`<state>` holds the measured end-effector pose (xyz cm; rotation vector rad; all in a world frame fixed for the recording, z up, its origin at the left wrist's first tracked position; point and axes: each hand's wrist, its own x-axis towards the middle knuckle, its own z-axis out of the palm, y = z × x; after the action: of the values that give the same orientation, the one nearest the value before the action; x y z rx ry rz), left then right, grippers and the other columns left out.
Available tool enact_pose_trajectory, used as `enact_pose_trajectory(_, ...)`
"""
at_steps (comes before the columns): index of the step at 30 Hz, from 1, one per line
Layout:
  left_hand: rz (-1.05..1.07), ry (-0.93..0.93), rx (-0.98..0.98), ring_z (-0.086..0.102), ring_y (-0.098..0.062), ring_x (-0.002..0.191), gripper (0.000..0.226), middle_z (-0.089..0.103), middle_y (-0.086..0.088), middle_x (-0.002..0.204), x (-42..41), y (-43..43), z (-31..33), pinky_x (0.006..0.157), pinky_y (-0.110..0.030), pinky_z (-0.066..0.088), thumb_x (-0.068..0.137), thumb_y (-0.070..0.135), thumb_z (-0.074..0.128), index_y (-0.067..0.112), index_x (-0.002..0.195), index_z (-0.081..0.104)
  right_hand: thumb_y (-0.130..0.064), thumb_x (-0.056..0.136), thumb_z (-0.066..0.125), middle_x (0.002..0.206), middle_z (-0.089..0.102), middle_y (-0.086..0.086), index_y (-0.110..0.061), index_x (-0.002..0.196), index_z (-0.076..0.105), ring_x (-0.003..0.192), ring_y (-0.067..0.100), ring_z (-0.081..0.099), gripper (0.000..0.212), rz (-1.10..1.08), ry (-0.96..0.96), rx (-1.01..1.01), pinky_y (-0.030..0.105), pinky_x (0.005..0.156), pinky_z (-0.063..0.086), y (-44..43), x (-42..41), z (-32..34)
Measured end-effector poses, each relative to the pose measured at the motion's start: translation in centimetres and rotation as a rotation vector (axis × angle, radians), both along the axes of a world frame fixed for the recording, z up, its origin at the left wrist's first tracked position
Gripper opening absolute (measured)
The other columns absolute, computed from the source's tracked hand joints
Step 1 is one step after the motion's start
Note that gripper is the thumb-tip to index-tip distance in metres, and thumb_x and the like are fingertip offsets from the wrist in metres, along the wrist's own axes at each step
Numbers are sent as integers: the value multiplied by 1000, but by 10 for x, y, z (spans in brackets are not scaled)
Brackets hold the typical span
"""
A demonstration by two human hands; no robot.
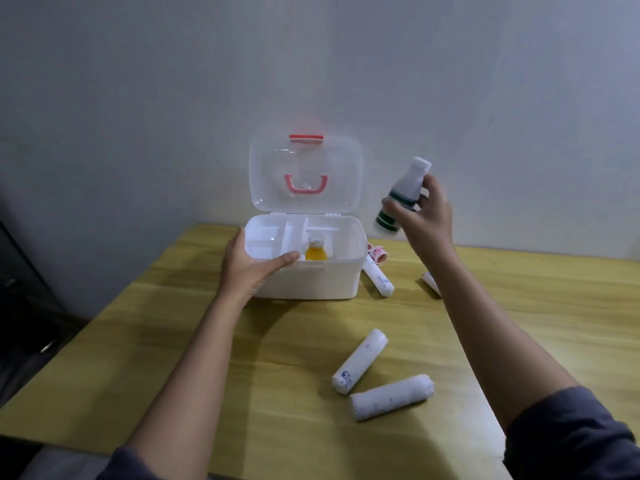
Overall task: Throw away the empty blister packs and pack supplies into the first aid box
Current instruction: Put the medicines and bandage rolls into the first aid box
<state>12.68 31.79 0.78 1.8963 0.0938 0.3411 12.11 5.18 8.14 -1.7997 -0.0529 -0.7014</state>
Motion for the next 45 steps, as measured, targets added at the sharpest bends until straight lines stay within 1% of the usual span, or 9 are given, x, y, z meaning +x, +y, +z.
enact_pose_trajectory(9, 9, 34, 37, 56, -22, 123, 122, 58, 1, 134, 1, 4, -2, 100, -45, 50, 27, 81, 80, 24, 130, 50, -14, 83, 66, 118, 55, 15, -11, 115, 40, 110, 29, 57, 42, 405, 208, -124, 42, 92, 53, 36, 6, -20)
enact_pose_trajectory(12, 14, 31, 54, 56, -22, 122, 120, 58, 1, 132, 1, 4, -1, 99, -46, 50, 28, 82, 78, 25, 129, 51, -16, 88, 59, 108, 56, 4, -11, 113, 40, 103, 22, 57, 32, 463, 227, -204, 39, 92, 51, 36, 3, -24)
enact_pose_trajectory(21, 10, 25, 107, 50, -24, 123, 111, 51, -4, 135, -2, 1, 3, 98, -38, 47, 36, 73, 76, 15, 127, 50, -13, 78, 70, 97, 64, -5, -6, 106, 46, 90, 17, 63, 37, 449, 231, -311, 33, 76, 54, 40, 1, -27)
enact_pose_trajectory(25, 9, 17, 96, 50, -24, 122, 108, 51, -3, 135, -4, 0, 5, 95, -36, 46, 36, 72, 76, 17, 125, 51, -21, 70, 76, 103, 68, 10, -7, 97, 47, 97, 25, 65, 42, 422, 281, -392, 47, 81, 55, 42, 5, -27)
enact_pose_trajectory(28, -4, 13, 87, 48, -25, 126, 105, 49, -4, 138, -5, -1, 6, 93, -32, 42, 40, 68, 79, 19, 128, 49, -30, 76, 71, 101, 67, 15, -16, 86, 48, 95, 32, 63, 28, 433, 327, -457, 45, 80, 51, 42, 8, -20)
enact_pose_trajectory(31, 5, 26, 80, 40, -24, 134, 100, 41, -4, 147, -5, -2, 7, 94, -28, 35, 57, 51, 87, 16, 139, 41, -38, 79, 65, 100, 66, 17, -16, 93, 55, 94, 36, 61, 29, 447, 356, -517, 48, 83, 50, 43, 9, -18)
enact_pose_trajectory(36, 16, 44, 95, 48, -25, 127, 111, 49, -4, 139, -8, -2, 10, 100, -39, 45, 37, 71, 78, 16, 129, 49, -34, 79, 69, 99, 69, 7, -11, 94, 64, 95, 20, 64, 28, 408, 302, -543, 28, 79, 49, 44, 4, -21)
enact_pose_trajectory(40, 23, 50, 84, 54, -23, 120, 110, 56, -2, 132, -9, -1, 11, 99, -46, 50, 31, 77, 78, 23, 123, 53, -35, 73, 75, 90, 70, 8, -6, 91, 67, 84, 17, 61, 34, 309, 242, -606, 23, 71, 47, 44, 1, -25)
enact_pose_trajectory(45, 22, 59, 72, 55, -23, 119, 108, 56, -1, 131, -10, -2, 11, 97, -46, 50, 31, 76, 79, 24, 122, 53, -28, 67, 79, 74, 64, 9, -9, 84, 68, 68, 21, 56, 28, 278, 243, -618, 31, 61, 45, 47, 1, -17)
